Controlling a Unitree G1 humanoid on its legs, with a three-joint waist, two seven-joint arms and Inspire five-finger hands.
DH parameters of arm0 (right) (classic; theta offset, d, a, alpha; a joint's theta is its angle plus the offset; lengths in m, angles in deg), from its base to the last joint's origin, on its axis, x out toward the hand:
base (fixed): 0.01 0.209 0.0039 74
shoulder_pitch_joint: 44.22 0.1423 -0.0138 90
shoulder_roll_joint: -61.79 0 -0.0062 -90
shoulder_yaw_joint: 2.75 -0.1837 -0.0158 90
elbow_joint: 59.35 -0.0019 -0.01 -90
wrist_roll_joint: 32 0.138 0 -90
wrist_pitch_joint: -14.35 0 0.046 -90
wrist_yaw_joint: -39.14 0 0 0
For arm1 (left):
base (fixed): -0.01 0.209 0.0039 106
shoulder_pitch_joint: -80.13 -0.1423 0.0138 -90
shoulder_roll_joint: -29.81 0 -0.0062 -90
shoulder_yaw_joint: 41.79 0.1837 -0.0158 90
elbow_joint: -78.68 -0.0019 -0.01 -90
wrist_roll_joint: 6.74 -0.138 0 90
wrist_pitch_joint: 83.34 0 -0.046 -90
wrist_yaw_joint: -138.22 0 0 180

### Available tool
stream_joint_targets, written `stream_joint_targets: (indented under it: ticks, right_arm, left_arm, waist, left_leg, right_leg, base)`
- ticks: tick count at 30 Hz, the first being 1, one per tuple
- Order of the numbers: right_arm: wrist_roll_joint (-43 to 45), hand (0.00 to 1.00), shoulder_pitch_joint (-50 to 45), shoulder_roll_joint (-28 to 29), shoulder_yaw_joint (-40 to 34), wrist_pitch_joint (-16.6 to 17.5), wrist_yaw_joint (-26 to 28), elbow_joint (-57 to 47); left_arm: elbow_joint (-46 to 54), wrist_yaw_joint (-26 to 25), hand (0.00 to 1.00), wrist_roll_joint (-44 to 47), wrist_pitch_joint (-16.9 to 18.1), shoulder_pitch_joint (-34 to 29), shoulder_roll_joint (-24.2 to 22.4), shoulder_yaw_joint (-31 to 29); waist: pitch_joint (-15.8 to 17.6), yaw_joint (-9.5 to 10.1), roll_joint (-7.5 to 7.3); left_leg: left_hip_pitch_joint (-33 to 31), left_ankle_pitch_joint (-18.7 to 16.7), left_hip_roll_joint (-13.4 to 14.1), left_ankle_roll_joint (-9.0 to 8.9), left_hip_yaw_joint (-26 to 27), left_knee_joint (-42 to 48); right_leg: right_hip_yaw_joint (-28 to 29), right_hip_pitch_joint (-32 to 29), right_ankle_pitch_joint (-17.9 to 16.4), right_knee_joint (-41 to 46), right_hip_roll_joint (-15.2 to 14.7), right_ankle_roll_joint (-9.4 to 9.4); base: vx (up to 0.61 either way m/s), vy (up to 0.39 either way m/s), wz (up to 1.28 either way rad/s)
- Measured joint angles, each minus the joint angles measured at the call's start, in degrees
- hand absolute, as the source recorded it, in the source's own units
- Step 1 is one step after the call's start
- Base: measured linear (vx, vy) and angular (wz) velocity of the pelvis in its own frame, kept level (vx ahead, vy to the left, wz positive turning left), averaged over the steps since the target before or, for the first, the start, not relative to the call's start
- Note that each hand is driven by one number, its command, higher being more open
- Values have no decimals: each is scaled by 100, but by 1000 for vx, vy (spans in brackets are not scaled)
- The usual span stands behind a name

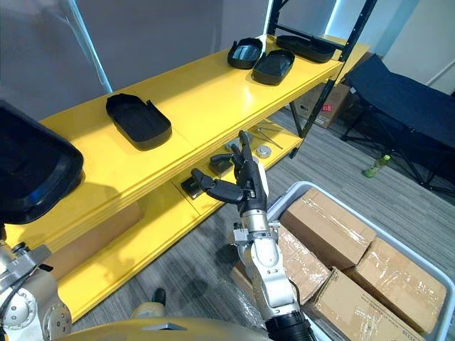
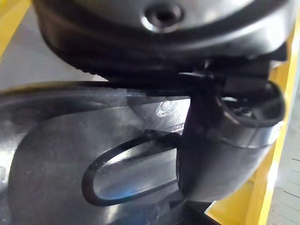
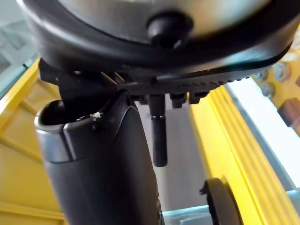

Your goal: Walk over and take three plastic housings, then place them on the shelf

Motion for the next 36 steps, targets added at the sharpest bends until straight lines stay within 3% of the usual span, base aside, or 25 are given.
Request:
stream_joint_targets:
  ticks: [3,5,7,9,11,12,14,17,19,22,24,26,27,28,29,30,31,32,34,36]
  right_arm:
    - [-16,100,-21,-12,-50,2,-90,-2]
    - [4,100,-5,-78,-103,13,-35,-4]
    - [28,100,-5,-115,-138,14,110,-3]
    - [76,100,-47,-128,-232,22,374,-4]
    - [70,100,-162,-135,-462,112,566,-56]
    - [66,100,-312,-141,-632,183,608,-113]
    - [68,100,-380,-177,-716,226,611,-113]
    - [77,100,-319,-222,-696,527,578,-114]
    - [57,100,-166,-220,-581,537,430,-114]
    - [-25,100,135,-122,-404,534,-183,-112]
    - [-44,100,193,58,-395,534,-485,-112]
    - [-48,100,174,220,-388,552,-681,-113]
    - [-46,100,175,233,-392,588,-679,-114]
    - [-46,100,163,220,-392,633,-664,-113]
    - [-46,100,161,244,-375,649,-606,-113]
    - [-47,100,160,238,-375,700,-570,-109]
    - [-66,100,165,299,-326,899,-485,-117]
    - [-266,100,190,326,-328,1073,-436,-132]
    - [-418,100,235,324,-365,1134,-436,-267]
    - [-511,100,321,236,-513,1279,-477,-667]
  left_arm:
    - [-114,300,0,32,-3,13,58,372]
    - [-206,487,0,28,-16,37,63,535]
    - [-234,488,0,30,-74,30,62,644]
    - [-262,522,0,51,-79,21,67,730]
    - [-263,712,0,186,-77,21,113,891]
    - [-272,788,0,201,-77,-23,132,959]
    - [-291,787,0,202,-70,-88,140,971]
    - [-306,704,0,355,-61,-349,140,946]
    - [-333,664,0,372,-64,-388,153,951]
    - [-486,522,0,366,-85,-213,210,985]
    - [-488,427,0,363,-97,-119,212,959]
    - [-483,404,0,296,-93,-60,246,812]
    - [-483,387,0,220,-93,-32,247,776]
    - [-481,385,0,90,-90,48,276,731]
    - [-478,376,0,-58,-90,123,372,639]
    - [-473,349,0,-120,-85,162,438,590]
    - [-473,217,0,-201,-68,319,625,577]
    - [-474,86,0,-263,-68,543,744,574]
    - [-475,14,0,-270,-65,825,803,599]
    - [-493,-123,0,-302,-58,1085,791,646]
  waist:
    - [44,-2,-27]
    - [120,0,90]
    - [196,5,177]
    - [231,-45,195]
    - [331,-144,180]
    - [381,-166,234]
    - [398,-145,240]
    - [395,-116,270]
    - [426,-82,240]
    - [513,-32,162]
    - [547,44,106]
    - [512,79,-44]
    - [510,76,-44]
    - [509,62,-32]
    - [510,18,-44]
    - [503,-11,-40]
    - [502,-94,-34]
    - [498,-170,-40]
    - [501,-197,-32]
    - [444,-349,-62]
  left_leg:
    - [-4,141,-36,-80,-315,-86]
    - [-116,270,-19,-75,-556,-85]
    - [-186,426,-17,30,-476,-85]
    - [-283,690,-32,321,12,-97]
    - [-389,1041,-62,791,699,-171]
    - [-399,854,-2,980,973,-185]
    - [-401,805,4,932,980,-150]
    - [-608,632,-20,693,1038,262]
    - [-740,451,-44,572,1117,575]
    - [-1086,-114,-145,458,1143,1516]
    - [-1180,-519,-224,505,1158,2057]
    - [-1140,-982,-470,602,1246,2305]
    - [-1127,-1025,-537,628,1241,2305]
    - [-1046,-1063,-640,703,1213,2193]
    - [-821,-1058,-749,753,1170,1927]
    - [-693,-1026,-769,806,1113,1768]
    - [-515,-939,-758,946,954,1501]
    - [-346,-879,-761,992,771,1270]
    - [-139,-803,-769,977,588,1011]
    - [-44,-676,-837,911,183,809]
  right_leg:
    - [52,-46,-367,440,7,-49]
    - [-184,-40,-497,658,25,-69]
    - [-233,-41,-598,781,37,-149]
    - [-478,19,-715,840,28,-237]
    - [-835,92,-838,863,40,-284]
    - [-1079,185,-998,987,45,-241]
    - [-1127,186,-1108,1159,-8,-237]
    - [-1053,13,-1229,1478,-194,-224]
    - [-967,-78,-1240,1601,-316,-215]
    - [-910,-46,-1274,1780,-570,-35]
    - [-896,119,-1273,1768,-696,51]
    - [-946,368,-1177,1678,-924,33]
    - [-862,295,-1060,1842,-1011,-151]
    - [-535,-30,-699,2440,-1181,-745]
    - [10,-421,-117,3028,-1259,-1246]
    - [338,-594,74,3263,-1239,-1166]
    - [789,-855,-241,3597,-980,-910]
    - [976,-1006,-662,3552,-608,-827]
    - [1148,-1112,-952,2950,-85,-829]
    - [1636,-1317,-883,1565,667,-809]
  base:
    - [9,-83,65]
    - [10,-94,52]
    - [-27,-60,47]
    - [-65,-40,63]
    - [-130,-28,97]
    - [-148,-17,92]
    - [-99,-22,35]
    - [-2,11,-6]
    - [50,59,-16]
    - [84,106,-2]
    - [146,192,-1]
    - [197,228,12]
    - [214,255,24]
    - [212,264,28]
    - [215,278,27]
    - [249,196,33]
    - [271,113,55]
    - [325,94,70]
    - [239,50,66]
    - [246,-51,105]
